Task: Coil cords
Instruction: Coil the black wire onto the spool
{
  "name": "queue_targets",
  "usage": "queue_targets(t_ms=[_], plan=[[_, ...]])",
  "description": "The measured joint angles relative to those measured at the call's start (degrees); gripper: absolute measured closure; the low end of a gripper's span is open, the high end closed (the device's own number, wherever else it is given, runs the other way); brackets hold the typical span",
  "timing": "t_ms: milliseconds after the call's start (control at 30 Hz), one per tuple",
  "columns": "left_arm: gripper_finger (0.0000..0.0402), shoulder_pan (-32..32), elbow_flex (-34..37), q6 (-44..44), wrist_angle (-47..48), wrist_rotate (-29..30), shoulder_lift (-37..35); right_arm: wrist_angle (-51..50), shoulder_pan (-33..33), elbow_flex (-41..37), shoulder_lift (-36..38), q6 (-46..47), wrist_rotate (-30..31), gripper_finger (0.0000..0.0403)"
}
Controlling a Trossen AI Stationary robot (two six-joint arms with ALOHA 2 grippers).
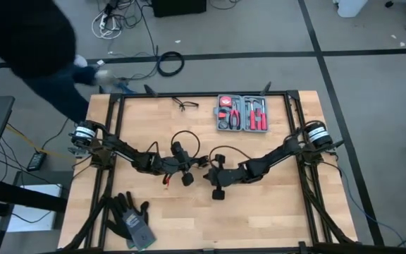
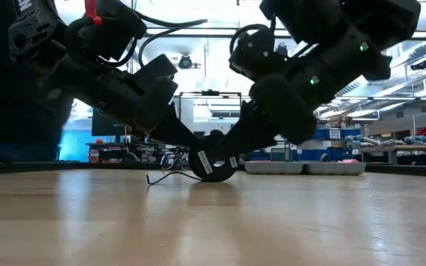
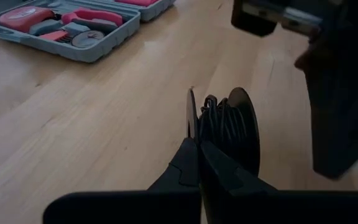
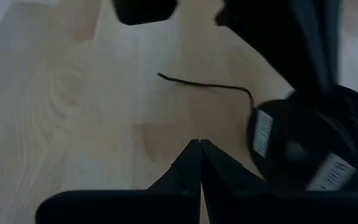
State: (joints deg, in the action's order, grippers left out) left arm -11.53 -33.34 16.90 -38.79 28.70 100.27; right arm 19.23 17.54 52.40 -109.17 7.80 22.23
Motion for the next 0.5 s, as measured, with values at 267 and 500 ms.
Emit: queue_targets(t_ms=[267, 500], plan=[[0.0401, 0.3, 0.0, -0.1, 0.0, 0.6, 0.0, 16.7, 0.4, 0.1, -6.3, -5.2, -1.1, 0.0369], [0.0401, 0.3, 0.0, -0.1, 0.0, 0.6, 0.0, 18.3, 0.5, 4.6, -13.2, -10.2, -2.5, 0.0306]])
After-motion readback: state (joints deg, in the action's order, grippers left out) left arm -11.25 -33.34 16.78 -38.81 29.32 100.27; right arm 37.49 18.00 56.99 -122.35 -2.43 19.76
